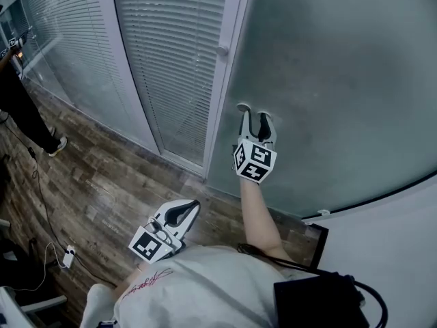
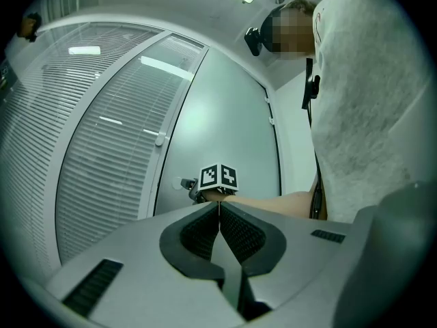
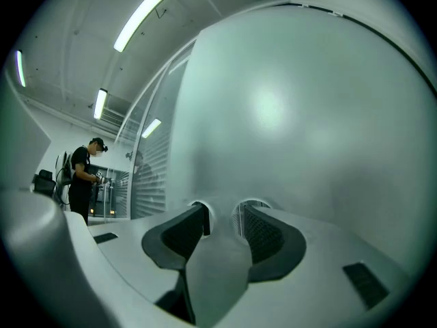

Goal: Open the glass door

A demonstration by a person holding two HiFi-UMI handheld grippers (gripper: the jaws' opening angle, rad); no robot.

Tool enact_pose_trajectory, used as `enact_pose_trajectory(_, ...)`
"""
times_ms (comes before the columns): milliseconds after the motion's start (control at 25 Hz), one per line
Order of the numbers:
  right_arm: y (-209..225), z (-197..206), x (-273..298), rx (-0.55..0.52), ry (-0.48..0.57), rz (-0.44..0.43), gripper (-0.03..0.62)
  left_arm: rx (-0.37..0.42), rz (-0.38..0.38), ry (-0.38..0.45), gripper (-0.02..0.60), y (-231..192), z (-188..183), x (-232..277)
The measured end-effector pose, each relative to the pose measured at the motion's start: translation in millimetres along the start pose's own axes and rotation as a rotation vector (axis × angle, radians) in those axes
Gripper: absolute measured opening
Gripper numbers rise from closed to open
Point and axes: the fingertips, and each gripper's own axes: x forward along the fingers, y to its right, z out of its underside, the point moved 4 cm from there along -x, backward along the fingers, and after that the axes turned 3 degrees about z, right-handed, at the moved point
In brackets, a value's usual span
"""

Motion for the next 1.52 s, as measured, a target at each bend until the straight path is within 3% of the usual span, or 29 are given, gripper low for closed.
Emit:
enact_pose_trajectory(280, -5.5, 1.6, 17.3, -0.028, 0.005, 0.046, 0.176, 0.007, -0.016, 0.004, 0.018, 1.1, -0.6, -3.1)
enact_pose_trajectory(440, -3.8, 4.5, 20.1, -0.042, 0.019, 0.073, 0.144, 0.002, -0.03, -0.002, 0.018, -1.9, 0.4, -2.3)
enact_pose_trajectory(1520, -15.0, 4.6, -15.6, -0.033, 0.013, -0.005, 0.126, -0.033, 0.025, -0.016, 0.018, 16.1, 10.5, 3.1)
